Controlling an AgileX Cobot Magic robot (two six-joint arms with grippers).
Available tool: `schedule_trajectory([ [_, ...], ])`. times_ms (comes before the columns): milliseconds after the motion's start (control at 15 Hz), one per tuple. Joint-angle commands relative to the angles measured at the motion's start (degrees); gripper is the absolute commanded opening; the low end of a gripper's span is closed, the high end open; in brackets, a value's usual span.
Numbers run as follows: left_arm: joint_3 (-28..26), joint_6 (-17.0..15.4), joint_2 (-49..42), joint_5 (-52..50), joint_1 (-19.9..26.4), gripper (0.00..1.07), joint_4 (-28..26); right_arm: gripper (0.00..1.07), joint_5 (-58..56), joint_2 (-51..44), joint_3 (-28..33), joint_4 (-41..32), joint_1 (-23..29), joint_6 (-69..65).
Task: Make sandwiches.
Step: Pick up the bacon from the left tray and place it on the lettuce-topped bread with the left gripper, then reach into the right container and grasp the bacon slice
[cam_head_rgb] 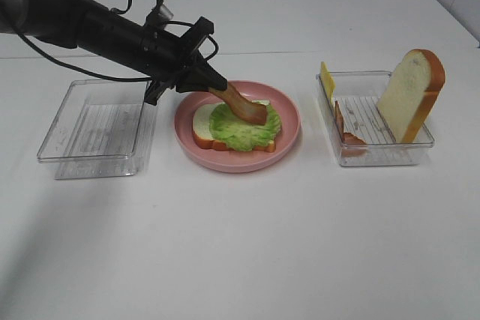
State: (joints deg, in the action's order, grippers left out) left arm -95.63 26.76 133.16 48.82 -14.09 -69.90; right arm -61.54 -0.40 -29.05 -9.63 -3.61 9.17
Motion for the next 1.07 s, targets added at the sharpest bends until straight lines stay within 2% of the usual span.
schedule_trajectory([
  [67, -0.3, -3.1, -0.2, 0.2, 0.1, 0.03, 4.1, 0.76, 0.4, -0.7, 0.1, 0.1, -0.3, 0.3],
  [133, -0.3, -5.2, -0.2, 0.2, 0.1, 0.13, 6.2, 0.76, 0.4, -0.7, 0.1, 0.1, -0.3, 0.3],
  [200, -0.3, -5.2, -0.2, 0.2, 0.1, 0.13, 6.2, 0.76, 0.4, -0.7, 0.1, 0.1, -0.3, 0.3],
  [267, -0.3, -6.6, -0.2, 1.0, 0.1, 0.35, 9.3, 0.76, 0.4, -0.7, 0.1, 0.1, -0.3, 0.3],
  [333, -0.3, -6.6, -0.2, 1.5, 0.1, 0.51, 10.0, 0.76, 0.4, -0.7, 0.1, 0.1, -0.3, 0.3],
  [467, -0.3, -5.4, -1.1, 1.8, 0.1, 0.73, 10.6, 0.76, 0.4, -0.7, 0.1, 0.1, -0.3, 0.3],
  [600, -0.3, -4.4, -3.6, 1.4, 0.1, 0.75, 13.9, 0.76, 0.4, -0.7, 0.1, 0.1, -0.3, 0.3],
  [733, -0.3, -5.6, -6.9, 0.3, 0.1, 0.75, 22.0, 0.76, 0.4, -0.7, 0.1, 0.1, -0.3, 0.3],
  [1000, -0.3, -19.5, -17.6, 2.2, 0.1, 0.75, 41.3, 0.76, 0.4, -0.7, 0.1, 0.1, -0.3, 0.3],
  [1067, -0.3, -20.5, -19.1, 3.0, 0.1, 0.75, 43.4, 0.76, 0.4, -0.7, 0.1, 0.1, -0.3, 0.3],
])
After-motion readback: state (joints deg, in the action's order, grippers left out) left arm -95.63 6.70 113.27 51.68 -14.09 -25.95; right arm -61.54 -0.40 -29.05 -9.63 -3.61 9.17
